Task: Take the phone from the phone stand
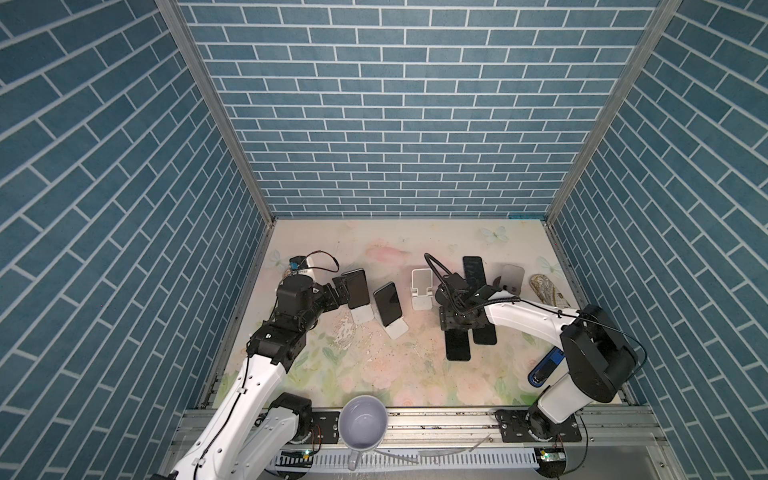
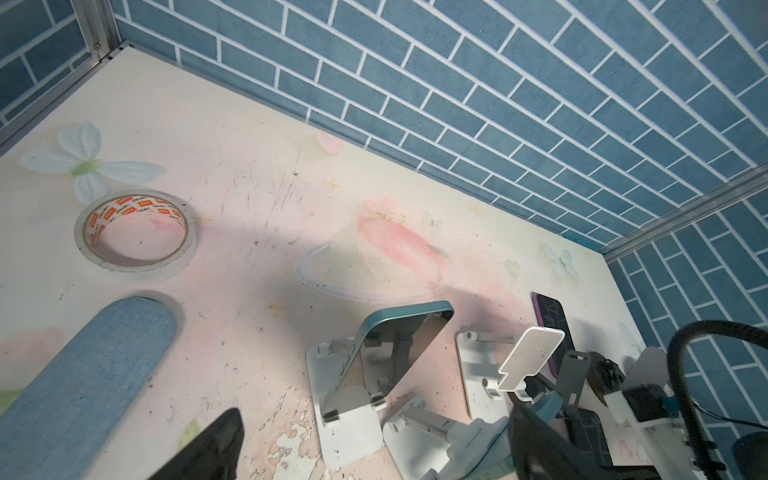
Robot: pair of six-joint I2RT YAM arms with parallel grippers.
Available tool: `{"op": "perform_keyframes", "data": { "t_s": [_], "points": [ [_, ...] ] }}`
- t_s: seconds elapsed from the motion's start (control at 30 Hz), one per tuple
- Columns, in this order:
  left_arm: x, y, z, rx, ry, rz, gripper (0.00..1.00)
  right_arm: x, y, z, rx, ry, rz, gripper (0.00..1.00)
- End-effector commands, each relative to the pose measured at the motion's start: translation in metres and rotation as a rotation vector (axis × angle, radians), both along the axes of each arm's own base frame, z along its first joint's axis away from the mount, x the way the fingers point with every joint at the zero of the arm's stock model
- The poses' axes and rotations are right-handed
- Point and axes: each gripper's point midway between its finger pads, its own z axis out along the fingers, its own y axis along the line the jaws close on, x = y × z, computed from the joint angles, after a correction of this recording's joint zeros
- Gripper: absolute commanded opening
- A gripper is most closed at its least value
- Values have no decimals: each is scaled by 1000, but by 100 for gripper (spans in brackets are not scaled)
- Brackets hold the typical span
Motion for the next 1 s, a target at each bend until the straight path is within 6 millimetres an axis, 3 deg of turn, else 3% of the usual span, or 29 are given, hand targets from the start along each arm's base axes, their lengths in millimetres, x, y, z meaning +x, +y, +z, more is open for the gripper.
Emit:
{"op": "perform_keyframes", "data": {
  "t_s": [0.0,0.97],
  "points": [
    [-4,3,-1,7,28,16,100,-3,9,8,29,-49,66,82],
    [-10,2,-6,-32,71,27,100,-1,125,83,362,-338,483,86]
  ]
}}
